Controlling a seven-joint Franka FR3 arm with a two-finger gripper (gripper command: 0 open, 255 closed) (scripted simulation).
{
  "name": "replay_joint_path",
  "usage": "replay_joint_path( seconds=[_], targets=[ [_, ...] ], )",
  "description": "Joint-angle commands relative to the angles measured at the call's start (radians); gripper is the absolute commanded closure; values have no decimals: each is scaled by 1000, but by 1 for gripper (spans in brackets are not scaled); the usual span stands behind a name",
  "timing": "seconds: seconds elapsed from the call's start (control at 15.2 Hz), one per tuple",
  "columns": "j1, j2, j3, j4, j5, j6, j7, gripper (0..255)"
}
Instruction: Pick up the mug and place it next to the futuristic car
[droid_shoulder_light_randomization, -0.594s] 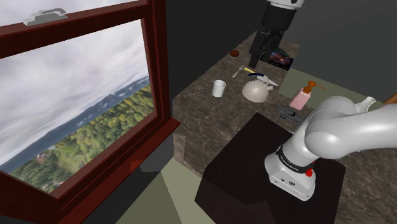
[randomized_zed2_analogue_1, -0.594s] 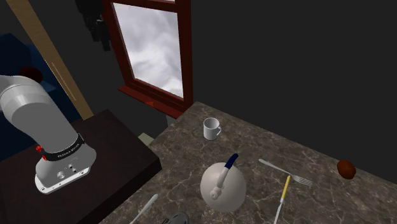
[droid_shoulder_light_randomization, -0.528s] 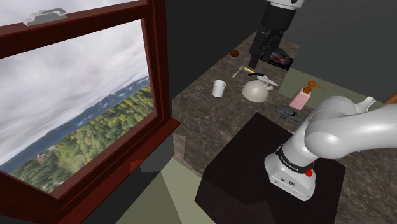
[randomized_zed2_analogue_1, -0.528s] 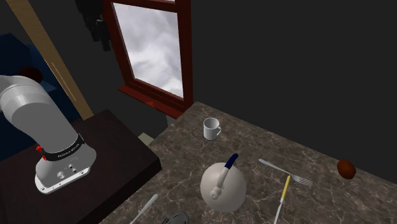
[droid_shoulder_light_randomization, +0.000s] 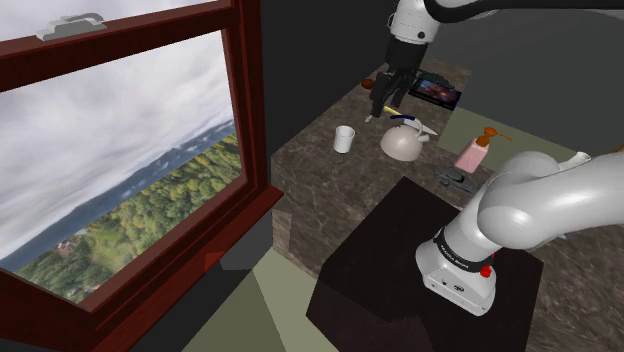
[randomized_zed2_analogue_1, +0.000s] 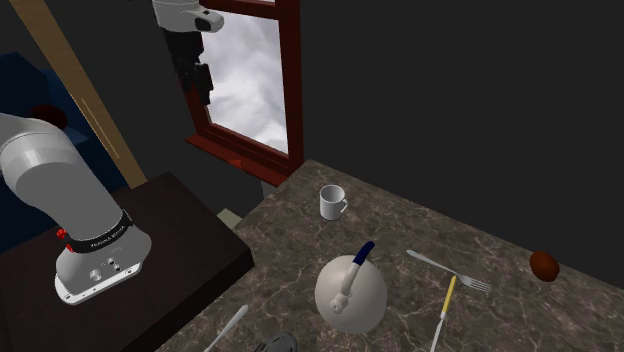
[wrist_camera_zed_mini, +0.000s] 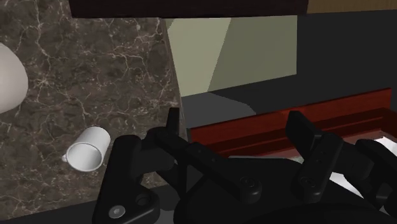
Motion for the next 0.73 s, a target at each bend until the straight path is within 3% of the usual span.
replay_joint_path(
  seconds=[0.0,0.66],
  targets=[
    [-7,42,-12,-18,-14,61,-17,0],
    [-43,371,-85,5,-64,367,-111,0]
  ],
)
